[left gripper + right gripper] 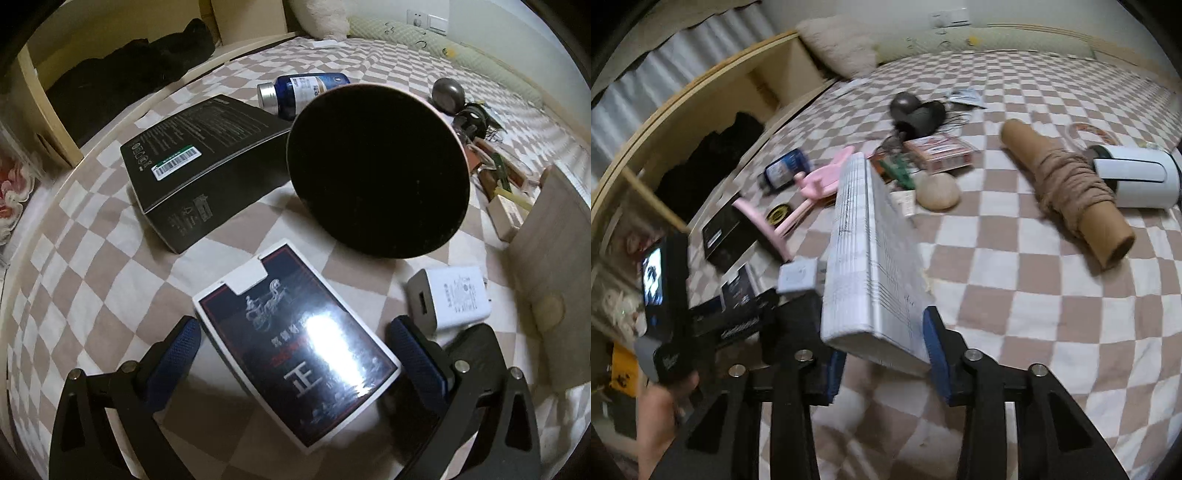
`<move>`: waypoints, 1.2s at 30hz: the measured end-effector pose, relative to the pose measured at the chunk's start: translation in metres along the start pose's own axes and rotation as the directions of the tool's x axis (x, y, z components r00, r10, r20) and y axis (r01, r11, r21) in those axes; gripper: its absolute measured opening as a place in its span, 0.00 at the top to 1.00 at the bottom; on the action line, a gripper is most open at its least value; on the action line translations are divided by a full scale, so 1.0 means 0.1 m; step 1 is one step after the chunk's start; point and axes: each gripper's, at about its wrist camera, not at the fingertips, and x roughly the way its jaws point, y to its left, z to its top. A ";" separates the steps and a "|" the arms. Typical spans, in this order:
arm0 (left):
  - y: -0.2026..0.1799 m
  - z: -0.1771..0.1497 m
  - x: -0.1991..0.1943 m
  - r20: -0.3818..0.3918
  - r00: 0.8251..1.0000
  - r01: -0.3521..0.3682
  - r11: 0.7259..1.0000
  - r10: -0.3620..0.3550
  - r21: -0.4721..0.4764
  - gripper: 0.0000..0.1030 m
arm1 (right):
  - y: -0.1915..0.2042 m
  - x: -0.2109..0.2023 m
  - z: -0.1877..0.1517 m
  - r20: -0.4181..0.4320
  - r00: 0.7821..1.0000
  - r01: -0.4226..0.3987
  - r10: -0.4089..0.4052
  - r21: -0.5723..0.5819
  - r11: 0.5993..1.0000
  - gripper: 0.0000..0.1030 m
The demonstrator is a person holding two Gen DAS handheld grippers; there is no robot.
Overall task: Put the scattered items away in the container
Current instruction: 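Grasp the white notebook edge with the right tool while the left tool approaches the card box, then lift the white notebook with the right tool while the left tool grasps the ZENDEN card box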
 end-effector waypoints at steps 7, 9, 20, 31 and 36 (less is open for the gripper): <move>0.10 -0.07 -0.05 0.003 1.000 -0.005 0.999 0.005 0.040 0.06 | -0.08 0.02 0.05 0.031 0.998 0.055 -0.054 -0.027 0.998 0.70; 0.13 -0.09 -0.06 0.004 1.000 -0.005 0.999 0.005 0.051 0.08 | -0.10 0.06 0.05 0.028 0.998 0.054 -0.054 -0.028 0.998 0.70; 0.46 -0.17 -0.19 -0.004 0.998 0.055 0.997 -0.055 0.057 0.40 | -0.13 0.07 0.07 0.036 0.998 0.057 -0.055 -0.051 0.997 0.70; 0.31 -0.08 -0.10 0.057 0.998 -0.012 0.996 0.007 0.088 0.34 | -0.04 0.23 0.08 0.033 0.994 0.103 -0.100 -0.116 0.988 0.70; 0.29 -0.06 -0.06 0.083 0.996 -0.031 0.995 0.024 0.093 0.28 | -0.04 0.26 0.09 0.039 0.994 0.110 -0.105 -0.136 0.985 0.77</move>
